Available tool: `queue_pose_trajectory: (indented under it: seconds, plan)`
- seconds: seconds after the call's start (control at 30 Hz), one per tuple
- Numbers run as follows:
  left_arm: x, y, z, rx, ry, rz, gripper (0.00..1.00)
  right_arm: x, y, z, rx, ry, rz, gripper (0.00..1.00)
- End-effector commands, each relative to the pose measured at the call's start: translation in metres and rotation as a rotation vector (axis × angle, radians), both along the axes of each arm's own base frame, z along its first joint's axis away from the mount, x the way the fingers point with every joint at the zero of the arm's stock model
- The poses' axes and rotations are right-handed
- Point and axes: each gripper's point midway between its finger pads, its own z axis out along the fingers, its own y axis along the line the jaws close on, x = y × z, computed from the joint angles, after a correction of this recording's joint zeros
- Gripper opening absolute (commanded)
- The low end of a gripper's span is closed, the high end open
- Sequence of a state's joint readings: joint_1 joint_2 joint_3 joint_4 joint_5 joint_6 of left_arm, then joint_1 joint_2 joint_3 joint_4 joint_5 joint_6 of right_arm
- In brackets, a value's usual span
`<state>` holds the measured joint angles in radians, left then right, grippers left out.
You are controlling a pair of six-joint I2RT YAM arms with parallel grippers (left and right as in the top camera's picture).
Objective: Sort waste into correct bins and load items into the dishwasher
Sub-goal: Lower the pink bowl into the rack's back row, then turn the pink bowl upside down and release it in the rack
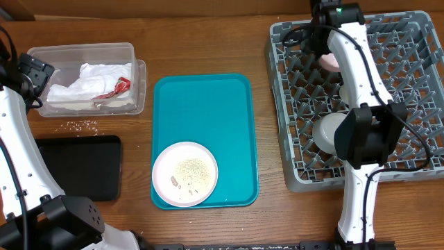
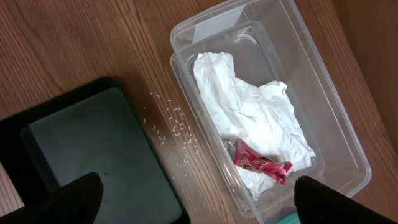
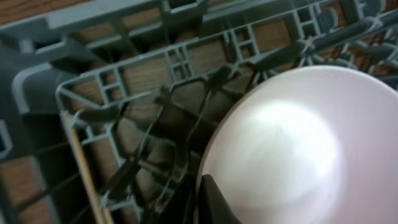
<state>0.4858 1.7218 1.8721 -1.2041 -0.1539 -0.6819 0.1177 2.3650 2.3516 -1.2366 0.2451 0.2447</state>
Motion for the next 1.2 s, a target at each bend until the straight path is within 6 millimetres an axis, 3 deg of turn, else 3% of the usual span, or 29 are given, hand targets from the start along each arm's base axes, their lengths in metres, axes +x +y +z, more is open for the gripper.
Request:
queue_pose_trajectory:
  seconds: [0.0, 0.17, 0.27, 0.43, 0.6, 0.8, 0.97, 1.17]
  plan:
    - [0.001, 0.001, -0.003, 0.000, 0.005, 0.015, 1.00, 0.004, 0.011, 0.044, 0.106, -0.082, 0.005, 0.04]
    - [0.001, 0.001, -0.003, 0.000, 0.005, 0.015, 1.00, 0.006, 0.009, 0.111, 0.259, -0.215, 0.041, 0.04]
    - [0.001, 0.001, -0.003, 0.000, 0.005, 0.015, 1.00, 0.008, 0.001, 0.134, 0.482, -0.260, 0.100, 0.04]
    - [0.001, 0.001, -0.003, 0.000, 0.005, 0.015, 1.00, 0.001, 0.000, 0.126, 0.791, -0.227, 0.244, 0.04]
    - [0.001, 0.001, -0.003, 0.000, 0.005, 0.015, 1.00, 0.001, -0.006, 0.098, 1.085, -0.225, 0.315, 0.04]
    - [0.001, 0.001, -0.003, 0.000, 0.005, 0.015, 1.00, -0.007, -0.010, 0.094, 1.404, -0.284, 0.426, 0.04]
    - [0.001, 0.001, -0.003, 0.000, 0.005, 0.015, 1.00, -0.004, -0.035, 0.074, 1.404, -0.271, 0.310, 0.04]
    - [0.001, 0.001, -0.003, 0.000, 0.005, 0.015, 1.00, -0.003, -0.059, 0.068, 1.394, -0.277, 0.228, 0.04]
